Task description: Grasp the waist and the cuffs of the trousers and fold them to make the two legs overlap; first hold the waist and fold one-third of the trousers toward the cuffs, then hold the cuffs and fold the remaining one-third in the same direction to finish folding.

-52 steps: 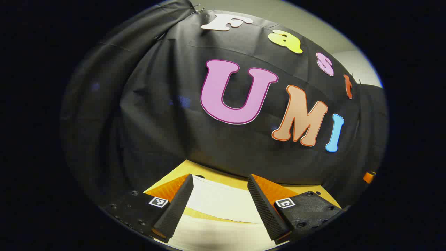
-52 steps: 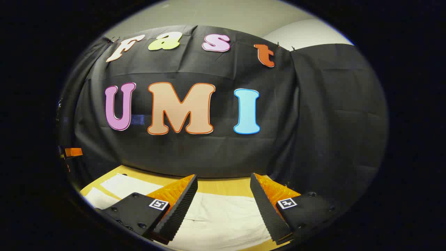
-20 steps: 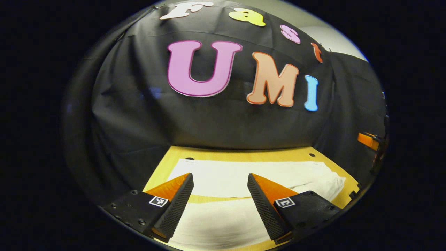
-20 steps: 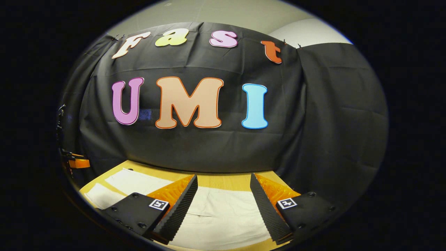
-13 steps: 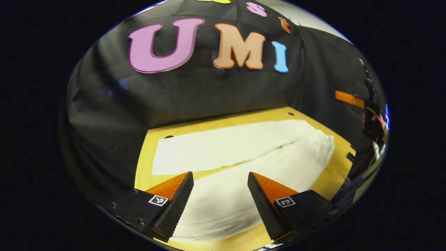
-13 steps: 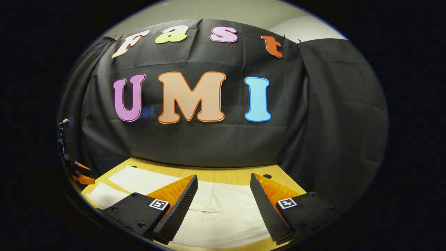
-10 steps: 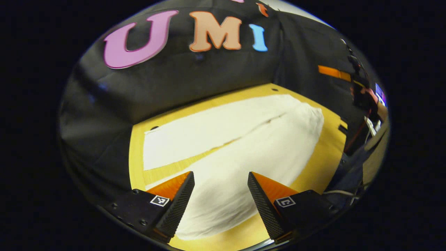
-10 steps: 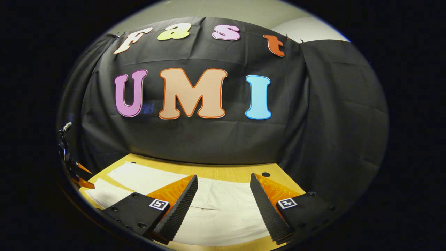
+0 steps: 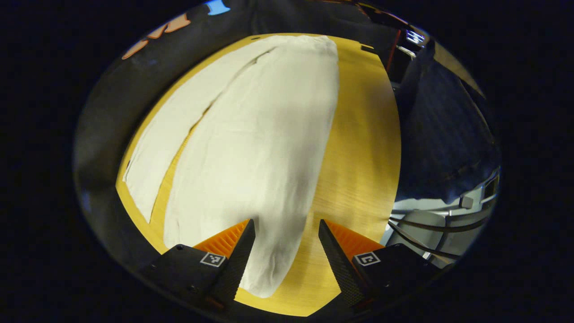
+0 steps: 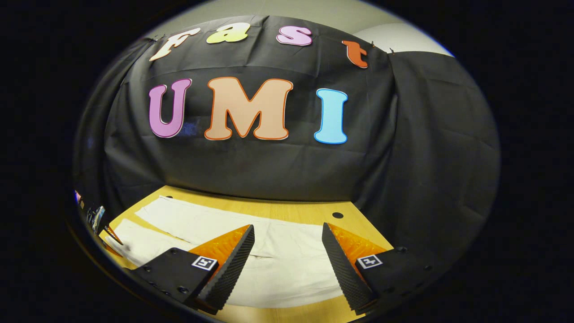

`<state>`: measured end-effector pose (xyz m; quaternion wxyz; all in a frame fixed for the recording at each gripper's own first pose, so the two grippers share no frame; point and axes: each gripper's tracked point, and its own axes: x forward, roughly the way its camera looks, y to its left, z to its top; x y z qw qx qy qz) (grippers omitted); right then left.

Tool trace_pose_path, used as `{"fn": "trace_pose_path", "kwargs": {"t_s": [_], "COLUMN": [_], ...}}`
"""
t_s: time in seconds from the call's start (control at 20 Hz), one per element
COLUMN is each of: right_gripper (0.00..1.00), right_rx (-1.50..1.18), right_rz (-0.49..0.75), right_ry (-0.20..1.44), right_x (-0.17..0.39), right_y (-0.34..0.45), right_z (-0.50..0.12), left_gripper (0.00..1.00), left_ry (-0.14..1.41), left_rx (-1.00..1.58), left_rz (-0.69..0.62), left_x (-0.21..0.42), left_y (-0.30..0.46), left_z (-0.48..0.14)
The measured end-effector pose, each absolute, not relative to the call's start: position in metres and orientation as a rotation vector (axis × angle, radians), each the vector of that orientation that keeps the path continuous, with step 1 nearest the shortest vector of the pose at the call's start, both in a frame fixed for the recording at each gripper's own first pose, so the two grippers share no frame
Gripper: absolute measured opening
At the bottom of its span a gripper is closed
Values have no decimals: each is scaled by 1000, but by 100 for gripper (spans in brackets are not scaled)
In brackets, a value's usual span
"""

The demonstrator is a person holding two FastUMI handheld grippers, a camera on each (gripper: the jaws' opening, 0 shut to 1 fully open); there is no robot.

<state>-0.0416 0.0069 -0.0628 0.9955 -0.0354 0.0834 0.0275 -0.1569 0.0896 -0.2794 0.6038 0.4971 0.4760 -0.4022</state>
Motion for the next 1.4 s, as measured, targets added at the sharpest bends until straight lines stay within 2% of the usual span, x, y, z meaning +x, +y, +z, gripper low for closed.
{"fn": "trace_pose_path", "kwargs": {"t_s": [0.5, 0.75, 0.95, 1.1, 1.3, 1.4], "right_gripper": [97, 98, 97, 97, 98, 98], "right_rx": [-106, -90, -123, -170, -226, -274], "right_rz": [82, 106, 149, 199, 286, 328], "right_ry": [239, 259, 288, 315, 369, 410], "right_x": [-54, -48, -43, -43, -38, -37], "right_y": [11, 18, 24, 25, 26, 22], "right_z": [-91, -97, -108, -119, -138, -150], "left_gripper": [87, 77, 54, 16, 3, 2], "left_ry": [1215, 1249, 1253, 1217, 1203, 1195], "left_rx": [1163, 1214, 1217, 1228, 1233, 1235], "left_rz": [-929, -934, -899, -887, -887, -890], "left_x": [-151, -147, -138, -130, -127, -128], "left_y": [121, 125, 124, 121, 123, 122], "left_z": [-289, -288, -287, -287, -287, -287]}}
